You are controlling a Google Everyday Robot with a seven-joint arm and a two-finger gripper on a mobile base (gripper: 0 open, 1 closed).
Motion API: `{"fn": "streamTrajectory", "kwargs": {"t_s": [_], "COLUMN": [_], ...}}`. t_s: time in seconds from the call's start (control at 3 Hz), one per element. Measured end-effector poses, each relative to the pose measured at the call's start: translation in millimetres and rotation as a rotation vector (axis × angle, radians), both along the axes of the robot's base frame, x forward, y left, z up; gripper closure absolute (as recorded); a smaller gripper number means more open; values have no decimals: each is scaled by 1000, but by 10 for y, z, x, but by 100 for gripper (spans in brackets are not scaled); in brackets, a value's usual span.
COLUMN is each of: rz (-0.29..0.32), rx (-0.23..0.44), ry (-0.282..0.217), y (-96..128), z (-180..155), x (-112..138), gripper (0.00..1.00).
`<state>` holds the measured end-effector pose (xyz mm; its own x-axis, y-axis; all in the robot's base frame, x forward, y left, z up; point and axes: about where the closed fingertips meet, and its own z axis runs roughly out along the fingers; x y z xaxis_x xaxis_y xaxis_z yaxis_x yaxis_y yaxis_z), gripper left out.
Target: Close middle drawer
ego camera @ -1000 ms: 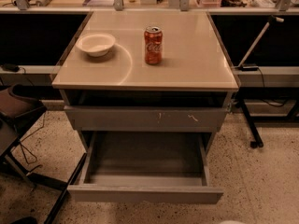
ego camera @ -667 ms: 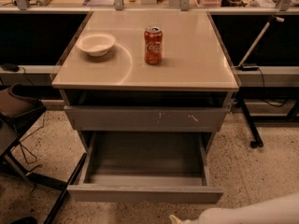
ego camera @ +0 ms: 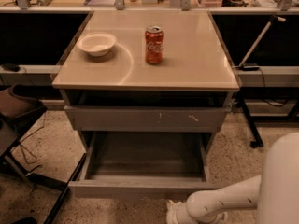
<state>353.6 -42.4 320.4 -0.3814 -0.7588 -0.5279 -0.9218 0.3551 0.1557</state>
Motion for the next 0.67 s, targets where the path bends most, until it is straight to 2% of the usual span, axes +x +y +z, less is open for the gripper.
{"fn": "streamTrajectory", "kwargs": {"t_s": [0.33, 0.67], "rz": [-25, -20], "rx": [-30, -25], "ry": [-59, -54], "y": [-1, -24], "z": [199, 211], "x": [382, 388], "gripper": [0, 0]}}
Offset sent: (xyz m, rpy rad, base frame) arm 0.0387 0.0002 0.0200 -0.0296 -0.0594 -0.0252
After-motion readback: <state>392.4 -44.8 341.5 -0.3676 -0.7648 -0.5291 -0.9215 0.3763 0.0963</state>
